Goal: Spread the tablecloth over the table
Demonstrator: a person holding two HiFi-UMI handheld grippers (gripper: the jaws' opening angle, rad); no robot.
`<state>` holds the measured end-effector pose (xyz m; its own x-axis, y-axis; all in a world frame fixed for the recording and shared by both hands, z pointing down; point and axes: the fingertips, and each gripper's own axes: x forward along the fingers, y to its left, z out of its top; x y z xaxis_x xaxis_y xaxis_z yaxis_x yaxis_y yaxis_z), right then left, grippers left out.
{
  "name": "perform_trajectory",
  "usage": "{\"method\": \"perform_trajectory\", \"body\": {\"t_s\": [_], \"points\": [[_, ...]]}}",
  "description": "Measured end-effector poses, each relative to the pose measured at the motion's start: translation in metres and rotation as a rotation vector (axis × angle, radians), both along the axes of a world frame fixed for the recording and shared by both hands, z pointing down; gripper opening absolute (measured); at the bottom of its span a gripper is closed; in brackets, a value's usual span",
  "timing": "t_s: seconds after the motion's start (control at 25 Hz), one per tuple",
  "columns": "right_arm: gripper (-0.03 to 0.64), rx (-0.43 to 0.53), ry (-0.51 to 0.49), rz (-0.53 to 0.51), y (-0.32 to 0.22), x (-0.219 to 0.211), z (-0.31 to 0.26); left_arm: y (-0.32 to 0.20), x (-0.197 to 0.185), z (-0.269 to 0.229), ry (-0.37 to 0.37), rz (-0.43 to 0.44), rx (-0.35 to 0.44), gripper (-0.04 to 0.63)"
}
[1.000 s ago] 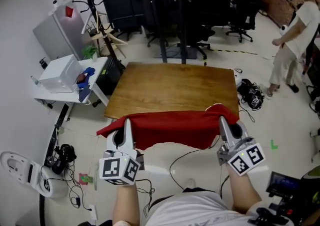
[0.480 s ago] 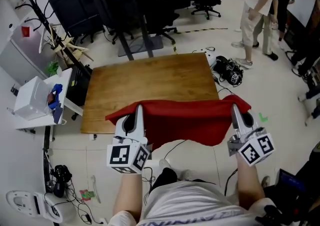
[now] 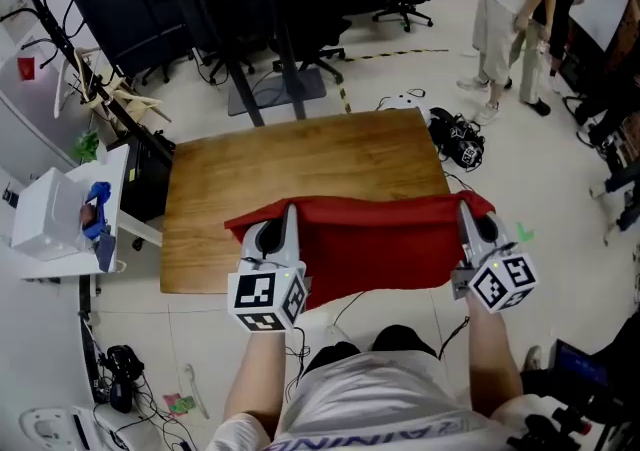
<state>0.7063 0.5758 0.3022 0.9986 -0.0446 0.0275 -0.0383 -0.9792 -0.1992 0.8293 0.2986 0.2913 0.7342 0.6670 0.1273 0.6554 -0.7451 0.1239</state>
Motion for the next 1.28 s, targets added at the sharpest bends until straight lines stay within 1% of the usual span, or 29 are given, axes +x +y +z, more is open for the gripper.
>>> {"method": "perform_trajectory", "body": {"t_s": [0.12, 0.4, 0.6, 0.8, 0.92, 1.08, 1.28], "points": [[0.021, 0.012, -0.04, 0.022, 0.003, 0.024, 0.014, 0.0, 0.017, 0.012, -0.017, -0.003, 0.021, 0.023], [0.021, 0.022, -0.086, 0.033, 0.031, 0.067, 0.025, 0.025, 0.052, 0.026, -0.041, -0.011, 0.024, 0.023], [0.021, 0.018, -0.126, -0.025, 0.064, 0.108, 0.043, 0.055, 0.083, 0.042, -0.07, -0.083, 0.037, 0.023], [0.021, -0.029, -0.165, -0.096, 0.084, 0.152, 0.065, 0.072, 0.113, 0.063, -0.107, -0.178, 0.065, 0.022], [0.021, -0.067, -0.182, -0.115, 0.088, 0.177, 0.079, 0.075, 0.128, 0.076, -0.121, -0.206, 0.084, 0.023], [0.021, -0.073, -0.215, -0.097, 0.095, 0.199, 0.1, 0.082, 0.149, 0.099, -0.141, -0.184, 0.107, 0.023], [0.021, -0.009, -0.263, -0.051, 0.109, 0.223, 0.126, 0.1, 0.191, 0.126, -0.163, -0.131, 0.144, 0.023]]}}
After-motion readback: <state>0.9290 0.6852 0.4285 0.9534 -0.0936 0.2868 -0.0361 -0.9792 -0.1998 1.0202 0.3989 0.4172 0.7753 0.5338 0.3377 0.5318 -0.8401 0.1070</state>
